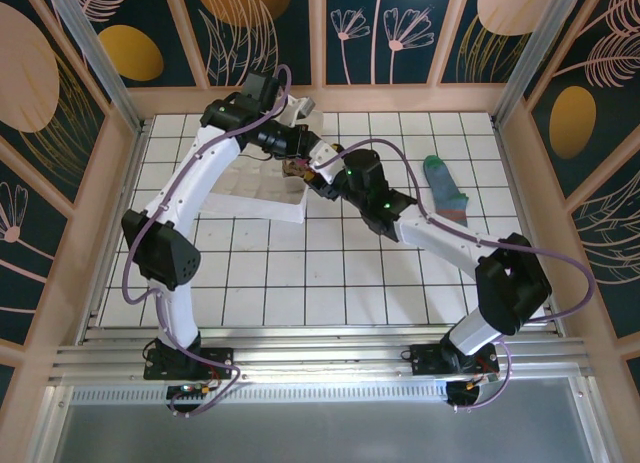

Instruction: Roll the socks

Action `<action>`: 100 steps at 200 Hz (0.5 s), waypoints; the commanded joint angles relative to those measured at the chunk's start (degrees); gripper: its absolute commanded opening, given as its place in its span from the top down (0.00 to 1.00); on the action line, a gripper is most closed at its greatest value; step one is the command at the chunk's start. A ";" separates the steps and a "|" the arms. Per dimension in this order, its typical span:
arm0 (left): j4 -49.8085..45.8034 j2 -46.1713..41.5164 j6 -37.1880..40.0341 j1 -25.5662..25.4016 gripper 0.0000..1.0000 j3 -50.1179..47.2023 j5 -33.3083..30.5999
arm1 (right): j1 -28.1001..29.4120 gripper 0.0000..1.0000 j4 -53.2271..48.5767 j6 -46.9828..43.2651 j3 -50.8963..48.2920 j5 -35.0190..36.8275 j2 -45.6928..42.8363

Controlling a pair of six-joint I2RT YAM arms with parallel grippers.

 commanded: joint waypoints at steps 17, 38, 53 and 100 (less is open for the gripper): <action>12.27 -2.32 -7.15 -0.24 1.00 -5.73 -6.06 | 5.34 0.48 13.67 1.86 -1.44 -1.20 -0.37; 15.53 -3.43 -9.59 -0.02 1.00 -9.06 -6.87 | 6.62 0.61 15.05 2.50 -1.41 0.00 0.63; 16.91 -4.06 -10.64 0.07 1.00 -10.68 -8.02 | 7.25 0.73 14.80 3.24 -0.87 0.38 1.41; 22.12 -6.15 -7.54 0.68 0.65 -12.77 -3.71 | 6.47 1.00 13.03 7.17 -0.30 -11.91 1.29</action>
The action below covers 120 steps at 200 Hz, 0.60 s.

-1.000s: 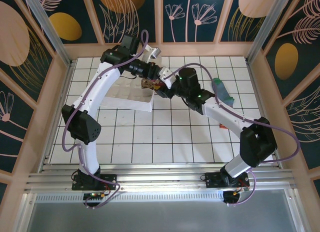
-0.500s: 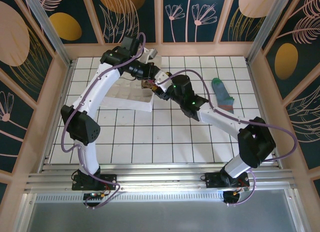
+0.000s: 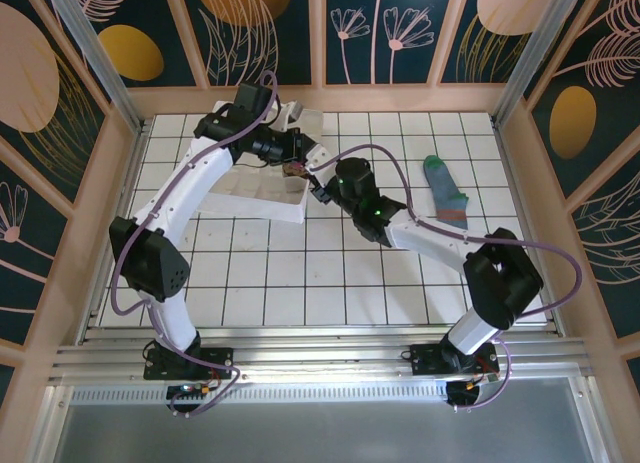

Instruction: Roll the socks

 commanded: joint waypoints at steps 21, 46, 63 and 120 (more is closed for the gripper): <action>14.32 -1.57 6.71 0.13 0.42 -0.52 3.11 | 1.58 1.00 9.74 7.98 0.58 -25.25 -2.36; 22.40 -6.61 13.91 0.73 0.32 -5.49 6.07 | -1.29 1.00 10.51 13.87 1.75 -33.66 -2.26; 29.30 -12.83 16.50 1.42 0.22 -11.30 4.01 | -2.16 1.00 11.21 16.59 2.25 -35.06 -2.52; 33.92 -20.49 13.20 4.07 0.11 -19.67 0.62 | -2.51 1.00 11.45 18.34 2.66 -25.83 -3.00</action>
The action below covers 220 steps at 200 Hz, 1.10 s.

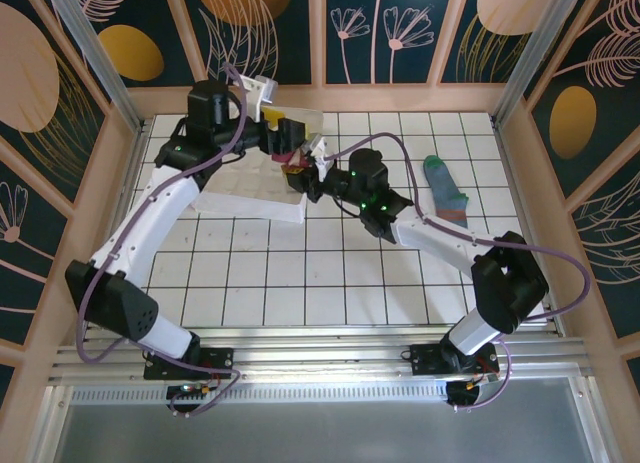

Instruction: Roll the socks

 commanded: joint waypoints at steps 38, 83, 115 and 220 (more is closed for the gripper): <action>12.63 -7.56 -4.78 0.90 0.08 -9.59 4.19 | -1.61 1.00 2.05 6.74 1.50 6.34 -0.79; 14.12 -9.60 -8.93 0.90 0.08 -14.41 6.97 | -2.34 1.00 4.51 8.16 0.44 6.69 -1.05; 14.03 -6.89 -12.61 0.76 0.13 -14.85 10.60 | -2.25 1.00 4.04 6.15 0.47 5.24 -0.95; 12.07 1.43 -15.25 -0.68 0.38 -8.61 13.37 | -0.95 1.00 -6.72 -3.98 6.67 4.64 1.97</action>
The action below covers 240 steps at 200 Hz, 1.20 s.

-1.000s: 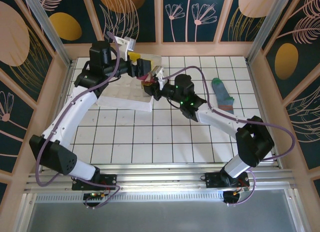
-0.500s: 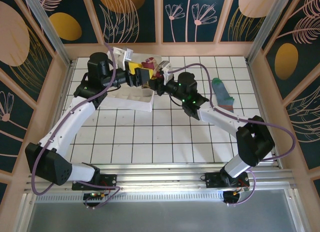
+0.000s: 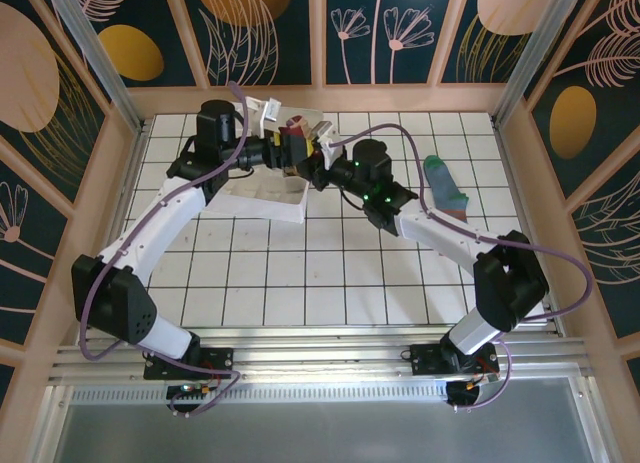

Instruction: Roll the socks

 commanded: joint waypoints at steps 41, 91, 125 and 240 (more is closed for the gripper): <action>1.93 2.60 -1.90 -0.54 0.61 3.04 4.27 | 1.21 1.00 -5.13 -5.49 5.05 -1.51 2.88; 0.11 3.49 1.75 -0.21 0.83 4.39 2.42 | -0.14 0.61 -3.99 -2.64 4.31 -2.99 2.52; 0.98 3.53 3.76 1.36 0.84 4.37 -0.39 | -2.07 0.44 -1.92 3.08 3.31 -4.56 1.88; -1.90 8.07 27.57 7.00 0.86 1.43 -25.71 | -4.20 0.47 -8.80 24.61 0.15 9.98 3.92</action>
